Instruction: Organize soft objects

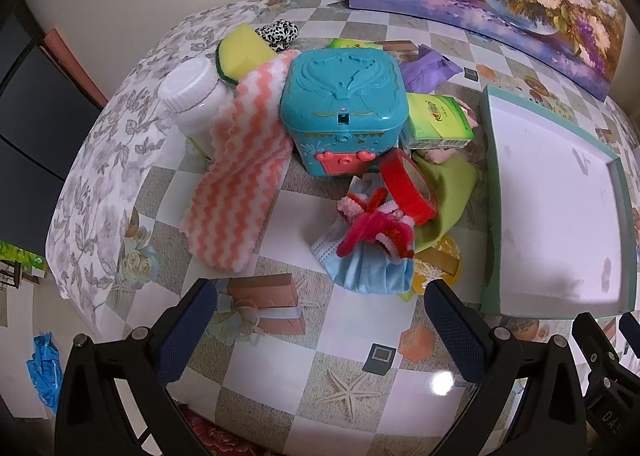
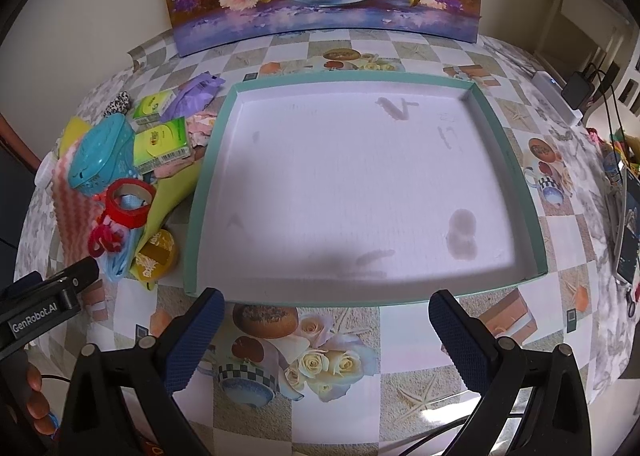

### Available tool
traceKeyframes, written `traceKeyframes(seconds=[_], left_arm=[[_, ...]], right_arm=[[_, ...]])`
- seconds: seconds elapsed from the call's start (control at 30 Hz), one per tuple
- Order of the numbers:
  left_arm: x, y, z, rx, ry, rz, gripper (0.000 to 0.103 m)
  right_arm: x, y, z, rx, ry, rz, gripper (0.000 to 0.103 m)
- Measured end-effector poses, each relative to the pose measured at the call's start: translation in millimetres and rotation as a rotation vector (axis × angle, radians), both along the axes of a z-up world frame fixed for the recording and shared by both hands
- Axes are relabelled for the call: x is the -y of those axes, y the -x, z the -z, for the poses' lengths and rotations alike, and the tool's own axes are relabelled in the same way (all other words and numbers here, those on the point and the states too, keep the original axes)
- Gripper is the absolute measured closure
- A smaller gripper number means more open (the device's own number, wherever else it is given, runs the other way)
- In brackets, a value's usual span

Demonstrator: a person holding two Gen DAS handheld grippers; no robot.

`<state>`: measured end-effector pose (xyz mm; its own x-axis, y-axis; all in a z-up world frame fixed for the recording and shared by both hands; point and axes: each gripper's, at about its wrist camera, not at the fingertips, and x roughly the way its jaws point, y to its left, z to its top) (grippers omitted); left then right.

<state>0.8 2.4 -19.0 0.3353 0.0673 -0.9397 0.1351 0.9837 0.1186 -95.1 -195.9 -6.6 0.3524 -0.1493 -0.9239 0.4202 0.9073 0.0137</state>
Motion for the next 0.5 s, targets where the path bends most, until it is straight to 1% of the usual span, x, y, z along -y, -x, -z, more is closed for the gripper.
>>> traceKeyframes(seconds=[0.5], left_arm=[[-0.5,1.7,2.2,-0.005,-0.004,0.004,0.0]], right_arm=[[-1.7,-0.1,1.8,-0.01,0.001,-0.009,0.0]])
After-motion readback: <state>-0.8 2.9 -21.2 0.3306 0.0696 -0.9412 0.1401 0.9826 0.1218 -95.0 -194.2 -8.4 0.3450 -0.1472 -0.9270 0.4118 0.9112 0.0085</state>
